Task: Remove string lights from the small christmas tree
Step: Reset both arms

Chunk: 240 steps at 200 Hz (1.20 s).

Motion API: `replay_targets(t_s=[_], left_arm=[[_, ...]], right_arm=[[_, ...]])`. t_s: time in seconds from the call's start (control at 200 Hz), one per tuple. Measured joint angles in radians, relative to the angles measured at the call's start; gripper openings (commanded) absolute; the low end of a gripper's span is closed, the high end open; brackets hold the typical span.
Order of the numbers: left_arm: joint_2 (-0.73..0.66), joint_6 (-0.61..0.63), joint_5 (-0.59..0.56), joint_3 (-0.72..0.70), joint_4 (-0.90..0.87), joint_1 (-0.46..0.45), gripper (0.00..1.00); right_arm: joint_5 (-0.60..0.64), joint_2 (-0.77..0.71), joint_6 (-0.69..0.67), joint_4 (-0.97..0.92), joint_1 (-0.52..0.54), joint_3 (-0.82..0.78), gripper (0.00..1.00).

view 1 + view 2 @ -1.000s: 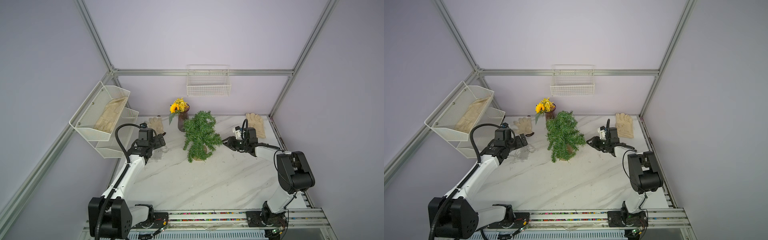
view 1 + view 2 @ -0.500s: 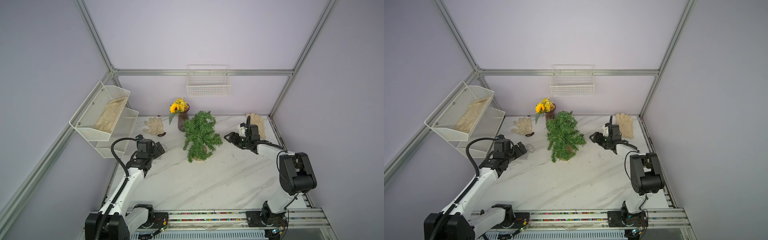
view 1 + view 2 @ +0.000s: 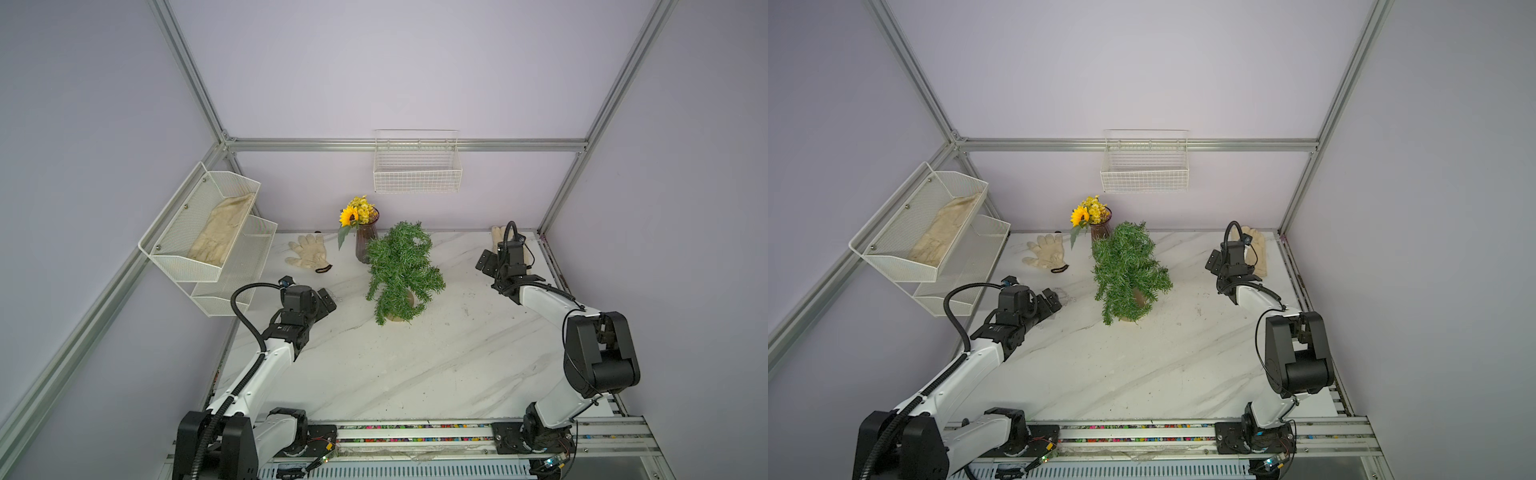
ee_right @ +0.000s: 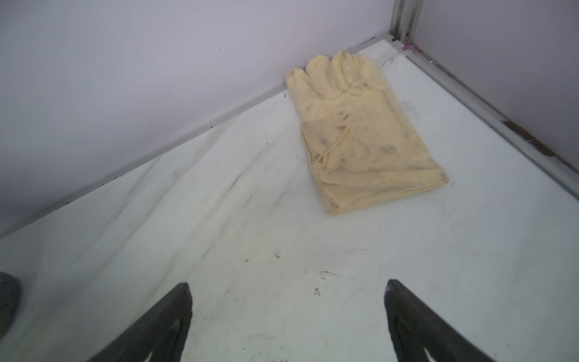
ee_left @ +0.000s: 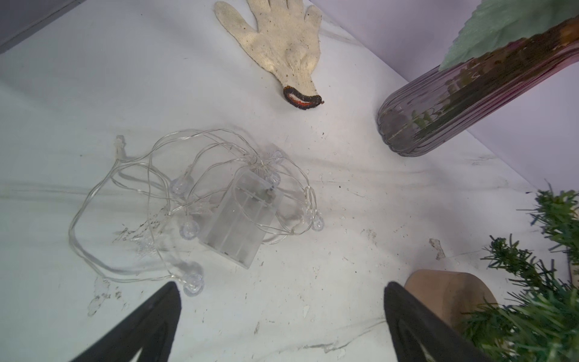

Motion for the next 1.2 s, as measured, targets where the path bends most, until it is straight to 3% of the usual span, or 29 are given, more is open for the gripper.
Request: replay_targets(t_s=[0.14, 0.34, 0.495, 0.655, 0.735, 0.98, 1.2], left_arm=[[0.052, 0.068, 0.024, 0.001, 0.01, -0.001, 1.0], [0.061, 0.143, 0.002, 0.001, 0.021, -0.001, 1.0], [0.061, 0.202, -0.095, 0.001, 0.048, -0.002, 1.0], [0.061, 0.341, -0.211, 0.0, 0.103, -0.002, 1.0], [0.06, 0.419, -0.26, -0.016, 0.195, -0.002, 1.0], [0.133, 0.614, -0.308, -0.272, 0.665, -0.002, 1.0], [0.25, 0.715, -0.309, -0.286, 0.83, -0.002, 1.0]], right_arm=[[0.083, 0.002, -0.154, 0.243, 0.0, -0.223, 0.97], [0.09, 0.057, -0.26, 0.585, 0.0, -0.357, 0.97], [0.074, 0.104, -0.28, 0.779, -0.001, -0.414, 0.97], [0.029, 0.105, -0.284, 0.926, -0.011, -0.461, 0.97], [0.0, 0.122, -0.305, 1.064, -0.019, -0.53, 0.97], [-0.041, 0.137, -0.328, 1.13, -0.022, -0.551, 0.97], [-0.049, 0.137, -0.332, 1.153, -0.022, -0.549, 0.97]])
